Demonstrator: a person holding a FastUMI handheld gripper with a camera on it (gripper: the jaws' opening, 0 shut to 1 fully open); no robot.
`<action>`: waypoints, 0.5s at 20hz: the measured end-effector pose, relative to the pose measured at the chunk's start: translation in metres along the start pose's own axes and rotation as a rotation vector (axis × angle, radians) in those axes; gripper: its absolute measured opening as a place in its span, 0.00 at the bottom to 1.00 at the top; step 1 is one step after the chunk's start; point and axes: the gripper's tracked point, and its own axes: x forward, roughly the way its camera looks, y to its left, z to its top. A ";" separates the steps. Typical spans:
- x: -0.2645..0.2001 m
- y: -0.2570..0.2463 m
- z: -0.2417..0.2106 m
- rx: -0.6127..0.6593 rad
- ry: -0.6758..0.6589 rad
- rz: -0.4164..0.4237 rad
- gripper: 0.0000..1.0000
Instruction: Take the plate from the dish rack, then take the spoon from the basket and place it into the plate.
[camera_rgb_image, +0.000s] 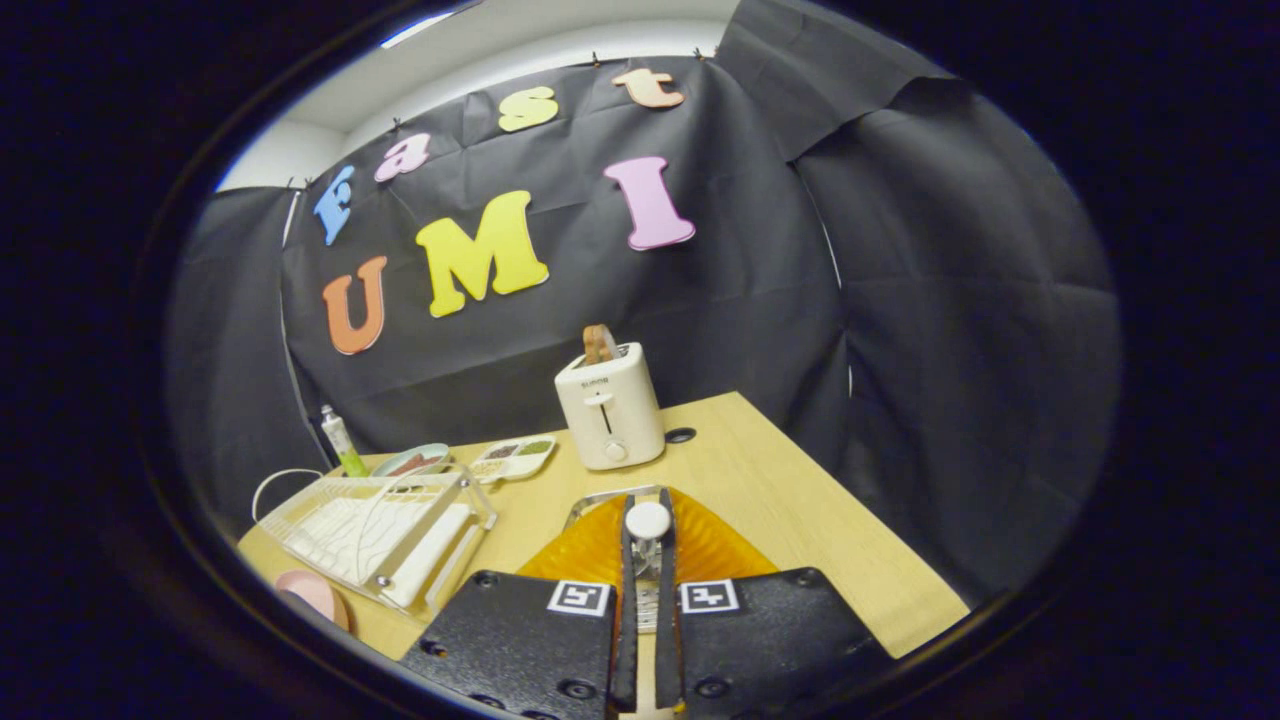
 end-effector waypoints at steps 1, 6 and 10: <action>-0.002 0.000 0.002 -0.005 0.003 -0.007 0.10; -0.032 0.002 0.031 -0.074 -0.042 -0.053 0.09; -0.078 0.025 0.076 -0.139 -0.134 -0.067 0.09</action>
